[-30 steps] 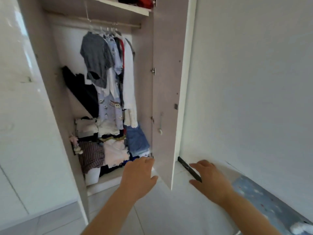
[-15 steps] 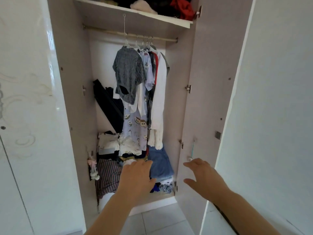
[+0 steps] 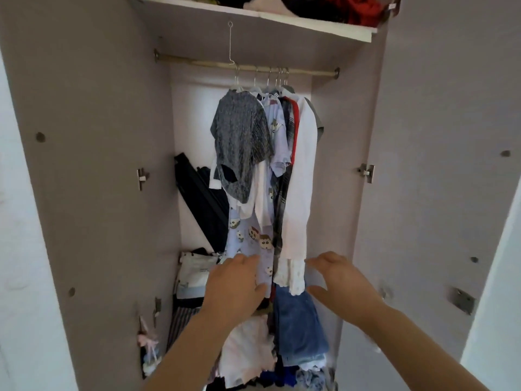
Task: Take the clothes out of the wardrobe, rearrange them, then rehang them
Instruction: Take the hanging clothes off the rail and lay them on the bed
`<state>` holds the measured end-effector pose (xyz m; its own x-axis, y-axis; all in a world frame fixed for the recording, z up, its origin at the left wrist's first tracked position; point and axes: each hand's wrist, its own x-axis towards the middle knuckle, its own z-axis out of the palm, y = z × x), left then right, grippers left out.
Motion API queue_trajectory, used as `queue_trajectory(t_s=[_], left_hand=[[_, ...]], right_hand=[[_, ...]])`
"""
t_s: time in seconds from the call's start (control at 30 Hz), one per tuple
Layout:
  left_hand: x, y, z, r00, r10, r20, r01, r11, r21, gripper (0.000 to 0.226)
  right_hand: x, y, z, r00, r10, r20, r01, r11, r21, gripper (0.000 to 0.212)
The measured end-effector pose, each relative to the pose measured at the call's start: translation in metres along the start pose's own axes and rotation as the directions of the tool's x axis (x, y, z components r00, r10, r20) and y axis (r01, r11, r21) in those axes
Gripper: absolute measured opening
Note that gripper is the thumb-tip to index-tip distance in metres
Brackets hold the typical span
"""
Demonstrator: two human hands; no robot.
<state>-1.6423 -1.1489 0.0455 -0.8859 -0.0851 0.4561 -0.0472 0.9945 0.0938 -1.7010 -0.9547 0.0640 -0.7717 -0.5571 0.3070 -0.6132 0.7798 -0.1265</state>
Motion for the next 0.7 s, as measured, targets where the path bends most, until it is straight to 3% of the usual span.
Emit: queue_trajectory(t_s=[0.3,0.7], left_hand=[[0.159,-0.031,0.018,0.989,-0.131,-0.07,0.136,0.988,0.073,0.053],[0.328,-0.124,0.03,0.957,-0.183,-0.226,0.192,0.981,0.017,0.059]], right_hand=[[0.182,0.05,0.006,0.983,-0.178,-0.05,0.179,0.984,0.024,0.048],[0.388,0.032,-0.003,0.908,-0.358,-0.218,0.367,0.93,0.004,0.054]])
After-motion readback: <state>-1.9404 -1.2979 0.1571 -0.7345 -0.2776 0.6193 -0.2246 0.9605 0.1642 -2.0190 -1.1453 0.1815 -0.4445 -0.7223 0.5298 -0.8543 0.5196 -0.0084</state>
